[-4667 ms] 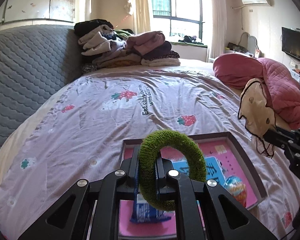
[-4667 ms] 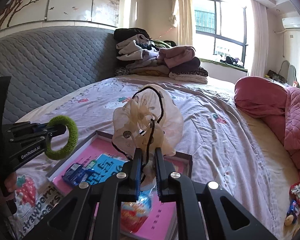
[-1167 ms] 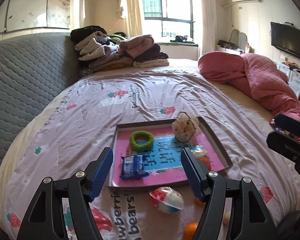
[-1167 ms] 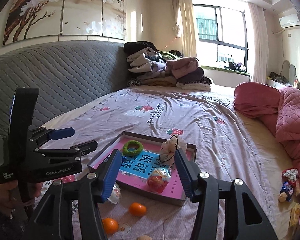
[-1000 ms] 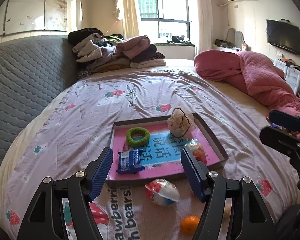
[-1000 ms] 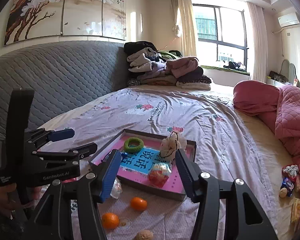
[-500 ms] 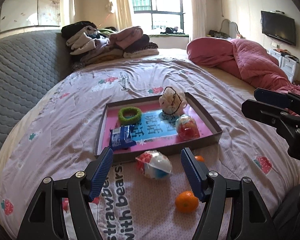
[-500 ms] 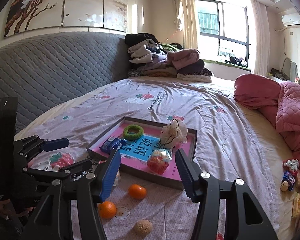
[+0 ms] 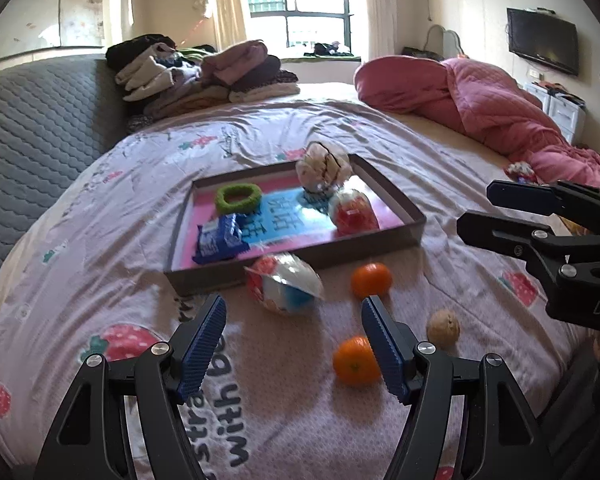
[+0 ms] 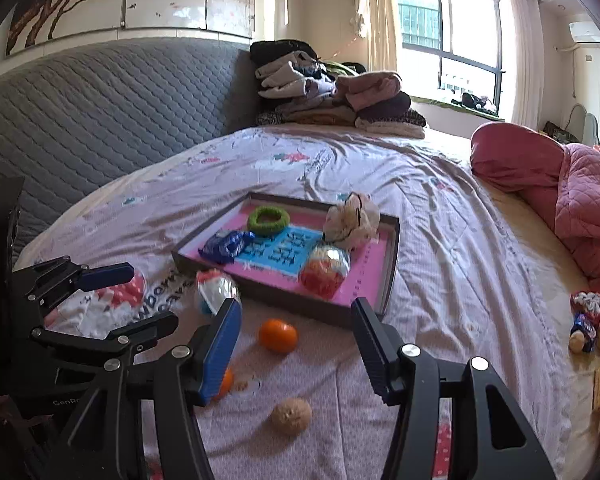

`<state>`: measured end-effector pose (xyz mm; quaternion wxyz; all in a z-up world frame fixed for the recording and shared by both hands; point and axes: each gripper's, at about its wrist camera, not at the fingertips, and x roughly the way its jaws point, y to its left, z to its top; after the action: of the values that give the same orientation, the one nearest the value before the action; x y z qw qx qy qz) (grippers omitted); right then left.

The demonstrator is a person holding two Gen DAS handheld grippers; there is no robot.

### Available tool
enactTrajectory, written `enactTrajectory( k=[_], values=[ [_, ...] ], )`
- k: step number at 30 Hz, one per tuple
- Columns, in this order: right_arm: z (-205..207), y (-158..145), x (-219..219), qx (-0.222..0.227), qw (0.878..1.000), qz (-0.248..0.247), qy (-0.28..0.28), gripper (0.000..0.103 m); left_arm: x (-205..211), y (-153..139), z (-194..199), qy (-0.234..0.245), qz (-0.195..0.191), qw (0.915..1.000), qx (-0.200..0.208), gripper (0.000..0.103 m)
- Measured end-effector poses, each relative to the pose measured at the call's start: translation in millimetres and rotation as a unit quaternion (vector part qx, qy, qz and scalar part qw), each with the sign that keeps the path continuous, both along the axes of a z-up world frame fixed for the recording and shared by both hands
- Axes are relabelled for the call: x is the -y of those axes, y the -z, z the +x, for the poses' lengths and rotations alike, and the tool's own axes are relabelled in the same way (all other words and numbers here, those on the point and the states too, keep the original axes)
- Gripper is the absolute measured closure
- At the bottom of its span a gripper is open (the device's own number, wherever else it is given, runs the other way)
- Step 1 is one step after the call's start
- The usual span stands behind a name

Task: Organize objects
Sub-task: 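Lift both tools up from the tray and back toward the oranges and walnut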

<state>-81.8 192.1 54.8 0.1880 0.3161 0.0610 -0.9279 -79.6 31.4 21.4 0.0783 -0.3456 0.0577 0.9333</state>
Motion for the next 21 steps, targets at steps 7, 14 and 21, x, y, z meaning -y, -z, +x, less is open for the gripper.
enactTrajectory(
  k=[7, 14, 21],
  values=[
    [12.1, 21.1, -1.1, 0.022, 1.0, 0.017, 0.004, 0.047, -3.4, 14.8, 3.8, 0.009, -0.002, 0.9998, 0.017, 0.031],
    [20.1, 37.7, -0.7, 0.042, 0.999, 0.031, 0.003, 0.046, -4.7, 24.5, 7.1, 0.013, 0.005, 0.9993, 0.034, 0.031],
    [23.0, 54.3, 3.1, 0.068, 0.997, 0.044, -0.007, 0.046, -10.2, 31.9, 12.1, 0.027, 0.002, 0.9987, 0.044, 0.031]
  ],
)
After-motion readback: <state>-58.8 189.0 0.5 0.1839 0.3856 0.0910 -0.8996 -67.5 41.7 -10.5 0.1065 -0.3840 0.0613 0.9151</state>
